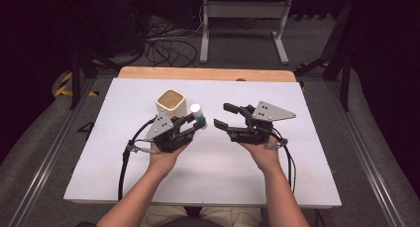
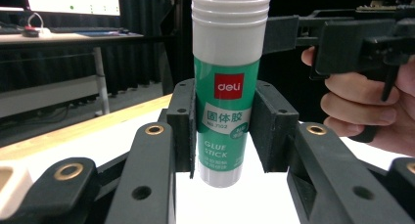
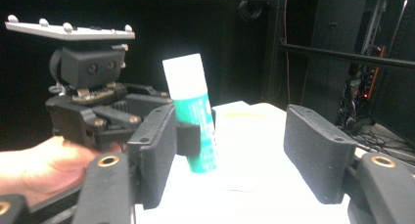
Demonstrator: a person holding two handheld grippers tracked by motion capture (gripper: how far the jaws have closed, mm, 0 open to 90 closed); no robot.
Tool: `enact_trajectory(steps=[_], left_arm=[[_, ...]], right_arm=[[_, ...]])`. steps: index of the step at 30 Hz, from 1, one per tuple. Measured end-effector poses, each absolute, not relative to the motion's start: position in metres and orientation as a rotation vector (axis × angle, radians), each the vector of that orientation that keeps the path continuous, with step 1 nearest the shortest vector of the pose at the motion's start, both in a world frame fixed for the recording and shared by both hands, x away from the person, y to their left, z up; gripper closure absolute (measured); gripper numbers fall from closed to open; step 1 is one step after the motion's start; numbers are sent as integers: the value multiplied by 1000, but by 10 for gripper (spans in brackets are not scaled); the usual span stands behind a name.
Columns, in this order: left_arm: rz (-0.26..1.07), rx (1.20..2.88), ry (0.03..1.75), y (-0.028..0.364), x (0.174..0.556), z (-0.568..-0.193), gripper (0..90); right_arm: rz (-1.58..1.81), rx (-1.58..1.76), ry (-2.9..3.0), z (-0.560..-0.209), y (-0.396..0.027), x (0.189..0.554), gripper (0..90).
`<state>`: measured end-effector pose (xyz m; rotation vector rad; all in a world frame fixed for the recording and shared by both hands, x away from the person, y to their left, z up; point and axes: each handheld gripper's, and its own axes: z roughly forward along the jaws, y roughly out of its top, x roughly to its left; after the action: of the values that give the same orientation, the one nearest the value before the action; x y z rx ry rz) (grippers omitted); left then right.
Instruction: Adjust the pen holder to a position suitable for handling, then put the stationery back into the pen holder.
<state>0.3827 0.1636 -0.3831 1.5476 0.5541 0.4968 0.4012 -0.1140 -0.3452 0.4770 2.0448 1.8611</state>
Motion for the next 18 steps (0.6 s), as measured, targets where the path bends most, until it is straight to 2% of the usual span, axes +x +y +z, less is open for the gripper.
enact_trajectory(steps=[6, 18], left_arm=[[519, 1538, 557, 171, 385, -379, 656], [541, 1537, 568, 175, 387, -378, 657]], right_arm=[[1860, 495, 2053, -346, -117, 403, 314], [1880, 502, 2024, -344, -126, 402, 308]])
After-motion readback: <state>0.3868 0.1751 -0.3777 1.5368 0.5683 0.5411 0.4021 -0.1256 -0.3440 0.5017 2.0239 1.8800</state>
